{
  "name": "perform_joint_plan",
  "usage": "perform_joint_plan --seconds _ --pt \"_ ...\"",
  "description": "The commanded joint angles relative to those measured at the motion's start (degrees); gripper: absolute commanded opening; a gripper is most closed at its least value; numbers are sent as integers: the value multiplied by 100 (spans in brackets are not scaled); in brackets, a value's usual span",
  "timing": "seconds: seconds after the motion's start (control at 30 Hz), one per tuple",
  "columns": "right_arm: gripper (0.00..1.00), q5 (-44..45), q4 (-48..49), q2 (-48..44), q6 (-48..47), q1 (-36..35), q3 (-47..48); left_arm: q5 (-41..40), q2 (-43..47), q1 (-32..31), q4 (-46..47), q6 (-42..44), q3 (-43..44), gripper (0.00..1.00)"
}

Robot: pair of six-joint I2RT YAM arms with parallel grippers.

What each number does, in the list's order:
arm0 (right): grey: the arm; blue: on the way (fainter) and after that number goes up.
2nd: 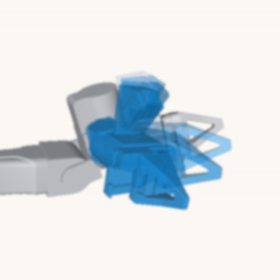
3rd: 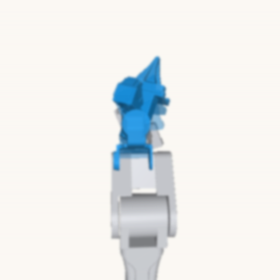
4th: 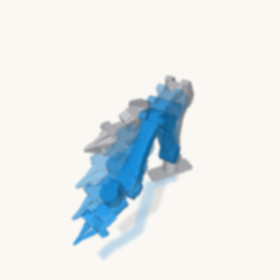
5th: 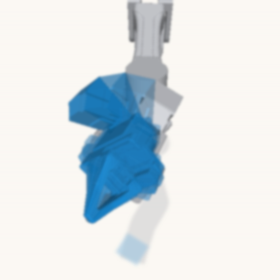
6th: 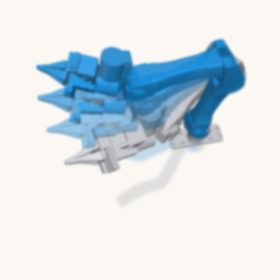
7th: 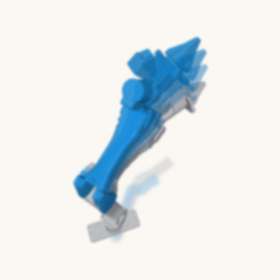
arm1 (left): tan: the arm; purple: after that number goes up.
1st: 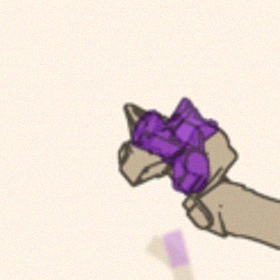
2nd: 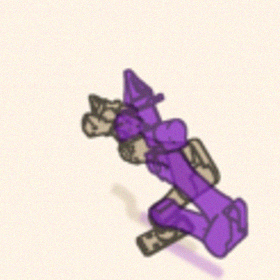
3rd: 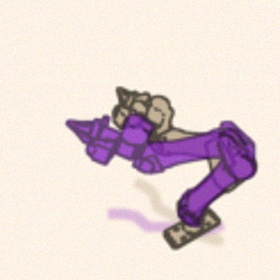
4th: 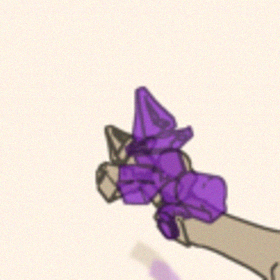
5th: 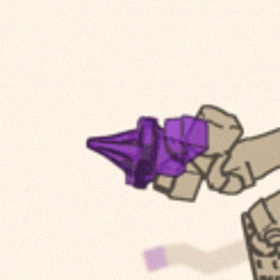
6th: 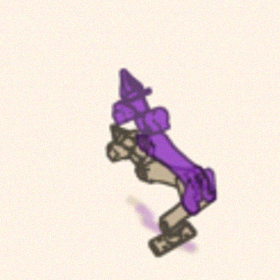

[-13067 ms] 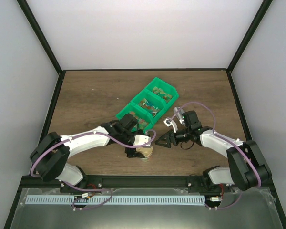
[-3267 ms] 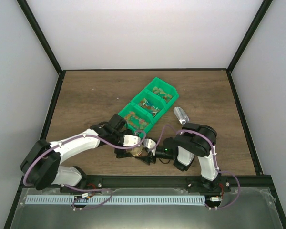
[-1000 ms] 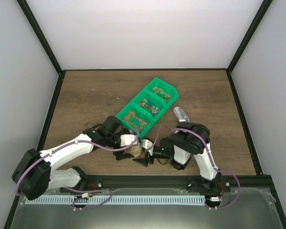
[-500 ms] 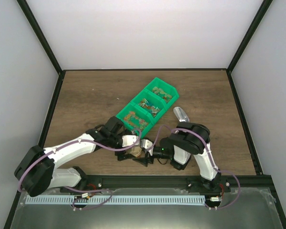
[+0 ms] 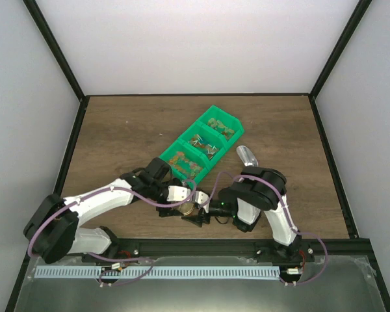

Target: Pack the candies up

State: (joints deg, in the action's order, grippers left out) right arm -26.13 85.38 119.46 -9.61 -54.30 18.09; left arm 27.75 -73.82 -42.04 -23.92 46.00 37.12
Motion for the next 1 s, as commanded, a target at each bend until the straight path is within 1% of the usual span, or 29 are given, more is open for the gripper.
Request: perform_joint_plan --seconds 0.0,0.2,0.3,0.33,0.4,0.5,0.53,0.57,0.6,0.7,0.87,0.93,0.97 --pt "79 -366 326 -9 -208 -62 -122 71 -408 -14 -871 1312 284 84" --pt "77 -576 357 -47 -269 -63 -196 86 -1328 111 -1879 2324 1316 82" --pt "76 -625 343 -57 -262 -60 -200 25 -1670 85 -2353 2841 1658 82" --pt "75 -634 339 -62 -260 -57 -200 -46 -1720 76 -2408 2934 1706 83" --pt "75 -619 326 -64 -234 -60 -200 -193 -1753 75 -2355 3002 1748 88" --pt "74 -496 312 -59 -189 -62 -192 -208 -1675 170 -2151 2564 1794 93" --pt "74 -450 300 -53 -158 -63 -191 -123 -1621 216 -2091 2363 1801 95" --pt "74 -407 281 -54 -122 -63 -177 -15 -1527 289 -2002 2127 1783 99" --pt "74 -377 271 -43 -107 -63 -179 99 -1341 356 -1884 1888 1726 100" --pt "74 -263 236 -18 -16 -58 -142 274 -780 466 -1527 1309 1386 100" --pt "74 -31 191 48 63 -60 -71 386 159 441 -949 538 500 100" --pt "74 57 191 68 121 -61 -44 290 337 375 -572 -40 247 100" --pt "74 115 190 77 151 -67 -36 219 399 346 -338 -539 154 100"
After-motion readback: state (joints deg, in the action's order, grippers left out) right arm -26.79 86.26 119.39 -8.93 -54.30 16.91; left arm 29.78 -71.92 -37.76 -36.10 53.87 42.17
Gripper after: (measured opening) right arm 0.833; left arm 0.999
